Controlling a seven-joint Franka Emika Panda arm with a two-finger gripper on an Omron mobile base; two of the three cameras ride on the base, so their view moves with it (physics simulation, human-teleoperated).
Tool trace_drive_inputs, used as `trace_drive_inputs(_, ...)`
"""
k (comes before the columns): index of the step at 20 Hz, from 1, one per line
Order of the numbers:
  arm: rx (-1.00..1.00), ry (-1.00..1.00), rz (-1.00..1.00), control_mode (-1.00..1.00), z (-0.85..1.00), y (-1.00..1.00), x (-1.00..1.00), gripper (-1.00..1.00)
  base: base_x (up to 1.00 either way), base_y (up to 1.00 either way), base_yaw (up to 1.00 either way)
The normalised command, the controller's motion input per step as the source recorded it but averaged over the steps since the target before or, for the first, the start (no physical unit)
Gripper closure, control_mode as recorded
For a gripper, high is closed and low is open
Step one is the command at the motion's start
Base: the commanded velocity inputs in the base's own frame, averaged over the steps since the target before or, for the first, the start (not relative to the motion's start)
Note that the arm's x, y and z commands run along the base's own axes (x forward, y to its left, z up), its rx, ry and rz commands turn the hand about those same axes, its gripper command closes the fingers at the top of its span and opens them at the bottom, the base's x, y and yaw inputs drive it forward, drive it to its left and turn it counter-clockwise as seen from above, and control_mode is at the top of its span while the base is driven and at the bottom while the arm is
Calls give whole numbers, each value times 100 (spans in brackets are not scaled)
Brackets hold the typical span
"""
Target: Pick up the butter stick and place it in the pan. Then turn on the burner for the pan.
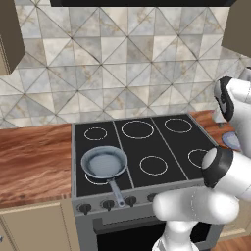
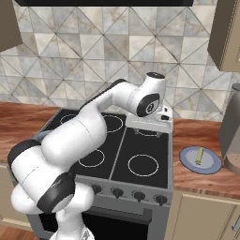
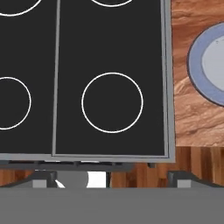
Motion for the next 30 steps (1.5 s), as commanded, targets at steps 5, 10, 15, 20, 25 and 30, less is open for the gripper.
trace_drive_inputs(5, 0, 6, 0, -100, -22, -42, 9, -100, 0, 0, 0)
trace_drive_inputs(10, 0, 3, 0, -100, -16, -47, 9, -100, 0, 0, 0)
trace_drive_inputs(15, 0, 3, 0, -100, -18, -43, 3, -100, 0, 0, 0)
trace_drive_inputs(20, 1, 3, 0, -100, -22, -40, 0, -100, 0, 0, 0)
trace_drive_inputs(25, 1, 3, 0, -100, -21, -36, 1, -100, 0, 0, 0)
trace_drive_inputs(30, 2, 6, 0, -100, -17, -33, 3, -100, 0, 0, 0)
